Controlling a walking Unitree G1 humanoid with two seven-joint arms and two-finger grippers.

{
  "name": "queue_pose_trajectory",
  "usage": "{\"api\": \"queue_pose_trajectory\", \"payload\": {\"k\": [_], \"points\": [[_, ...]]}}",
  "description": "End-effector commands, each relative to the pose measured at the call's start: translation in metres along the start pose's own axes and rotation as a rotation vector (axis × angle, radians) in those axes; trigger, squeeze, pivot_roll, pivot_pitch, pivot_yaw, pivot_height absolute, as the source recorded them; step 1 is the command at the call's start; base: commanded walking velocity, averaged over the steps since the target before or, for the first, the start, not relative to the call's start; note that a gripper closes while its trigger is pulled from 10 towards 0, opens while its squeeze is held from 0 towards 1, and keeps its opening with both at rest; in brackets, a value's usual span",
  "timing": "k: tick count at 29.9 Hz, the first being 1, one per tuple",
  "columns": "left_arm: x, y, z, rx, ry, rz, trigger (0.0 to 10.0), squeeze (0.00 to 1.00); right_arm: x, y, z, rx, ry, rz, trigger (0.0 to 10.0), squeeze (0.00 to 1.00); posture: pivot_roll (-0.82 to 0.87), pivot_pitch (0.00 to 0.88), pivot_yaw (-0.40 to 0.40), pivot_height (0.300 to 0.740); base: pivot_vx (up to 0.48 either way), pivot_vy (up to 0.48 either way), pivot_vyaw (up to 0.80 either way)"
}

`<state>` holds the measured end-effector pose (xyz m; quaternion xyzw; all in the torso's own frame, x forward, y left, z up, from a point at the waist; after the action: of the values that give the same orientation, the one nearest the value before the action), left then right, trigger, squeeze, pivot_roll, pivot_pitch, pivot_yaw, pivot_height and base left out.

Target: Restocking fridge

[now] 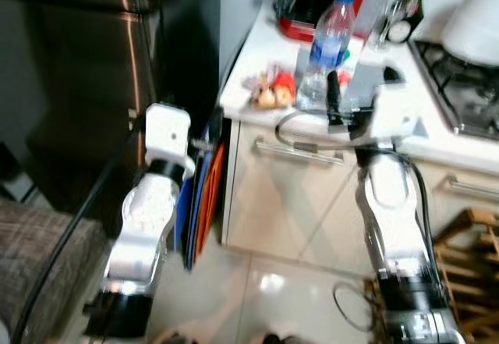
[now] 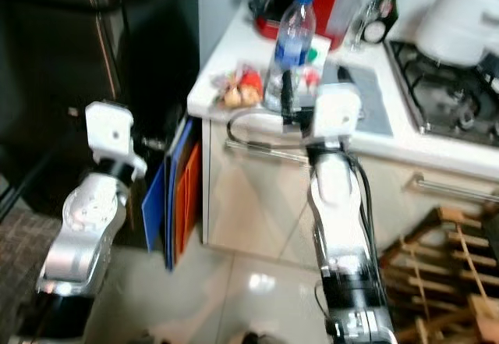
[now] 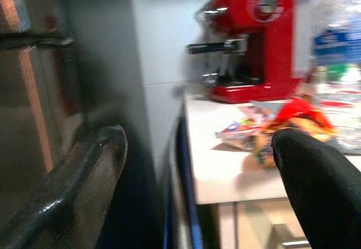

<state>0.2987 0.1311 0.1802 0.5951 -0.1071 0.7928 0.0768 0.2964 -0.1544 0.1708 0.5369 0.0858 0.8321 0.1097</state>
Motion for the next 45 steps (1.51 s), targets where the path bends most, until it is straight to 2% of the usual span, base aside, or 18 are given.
{"api": "queue_pose_trajectory", "payload": {"k": [1, 3, 8, 10, 14, 15, 16, 18, 21, 22, 29, 34, 38, 41, 45], "points": [[-0.004, 0.0, -0.01, -0.043, -0.044, 0.019, 10.0, 0.0, 0.0, 0.008, -0.016, -0.019, -0.013, -0.028, 10.0, 0.0, -0.06, 0.0, -0.007, 0.74, 0.0, 0.0, 0.0], [-0.011, -0.006, -0.017, -0.048, -0.084, 0.038, 10.0, 0.0, -0.016, 0.007, -0.027, -0.027, -0.088, -0.023, 10.0, 0.0, -0.06, 0.0, 0.006, 0.74, 0.0, 0.0, 0.0], [-0.009, -0.007, -0.009, -0.046, -0.074, 0.041, 10.0, 0.0, -0.023, -0.001, -0.022, -0.013, -0.121, -0.01, 10.0, 0.0, -0.05, 0.0, 0.012, 0.74, 0.0, 0.0, 0.0], [-0.005, -0.006, -0.003, -0.047, -0.061, 0.039, 10.0, 0.0, -0.018, -0.011, -0.015, 0.032, -0.099, -0.003, 10.0, 0.0, -0.05, 0.0, 0.011, 0.74, 0.0, 0.0, 0.0], [-0.006, -0.006, -0.004, -0.031, -0.074, 0.015, 10.0, 0.0, -0.013, -0.015, -0.011, 0.066, -0.088, -0.015, 10.0, 0.0, -0.05, 0.0, 0.006, 0.74, 0.0, 0.0, 0.0], [-0.005, -0.005, -0.004, -0.012, -0.064, -0.046, 10.0, 0.0, -0.012, -0.015, -0.008, 0.067, -0.088, -0.003, 10.0, 0.0, -0.04, 0.0, -0.004, 0.74, 0.0, 0.0, 0.0], [-0.004, -0.005, -0.004, -0.005, -0.054, -0.071, 10.0, 0.0, -0.011, -0.015, -0.006, 0.066, -0.088, 0.002, 10.0, 0.0, -0.04, 0.0, -0.007, 0.74, 0.0, 0.0, 0.0], [0.008, -0.007, -0.001, 0.023, 0.015, -0.086, 10.0, 0.0, 0.0, -0.016, 0.002, 0.058, -0.034, 0.015, 10.0, 0.0, -0.04, 0.0, -0.014, 0.74, 0.458, 0.0, 0.0], [0.03, -0.004, 0.007, 0.011, 0.121, -0.046, 10.0, 0.0, 0.028, -0.017, 0.02, 0.034, 0.084, 0.03, 10.0, 0.0, -0.03, 0.0, -0.023, 0.74, 0.46, 0.0, 0.0], [0.033, -0.003, 0.009, -0.003, 0.129, -0.04, 10.0, 0.0, 0.031, -0.017, 0.022, 0.03, 0.092, 0.032, 10.0, 0.0, -0.03, 0.0, -0.028, 0.74, 0.461, 0.0, 0.0], [0.038, -0.001, 0.014, -0.039, 0.144, -0.022, 10.0, 0.0, 0.036, -0.017, 0.028, 0.026, 0.116, 0.03, 10.0, 0.0, -0.02, 0.0, -0.026, 0.74, 0.46, 0.0, 0.0], [0.039, -0.002, 0.018, -0.055, 0.146, -0.016, 10.0, 0.0, 0.048, -0.021, 0.039, 0.009, 0.15, 0.07, 10.0, 0.0, -0.03, 0.0, -0.014, 0.74, 0.461, 0.0, 0.0], [0.048, 0.002, 0.022, -0.091, 0.193, 0.004, 10.0, 0.0, 0.092, -0.01, 0.064, -0.056, 0.299, 0.12, 10.0, 0.0, -0.03, 0.0, -0.01, 0.74, 0.461, 0.0, 0.0], [0.055, 0.005, 0.023, -0.097, 0.238, 0.0, 10.0, 0.0, 0.134, 0.007, 0.078, -0.125, 0.457, 0.137, 10.0, 0.0, -0.03, 0.0, -0.012, 0.74, 0.308, 0.0, 0.0], [0.056, 0.005, 0.023, -0.093, 0.242, 0.0, 10.0, 0.0, 0.165, 0.021, 0.084, -0.178, 0.57, 0.152, 10.0, 0.0, -0.02, 0.0, -0.016, 0.74, 0.0, 0.0, 0.0]]}}
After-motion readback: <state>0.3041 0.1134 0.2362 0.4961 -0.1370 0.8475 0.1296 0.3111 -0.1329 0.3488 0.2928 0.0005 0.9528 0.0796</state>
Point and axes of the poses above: a point about 5 cm out from each wrist's last joint towards the gripper, its own z axis pointing out of the wrist towards the gripper, its own x axis along the axis of the wrist's last joint, y = z × x, the point moved 1 cm from there along z, pointing out of the wrist towards the gripper, and after that the axes turned 9 degrees about -z, right-handed, at the moved point
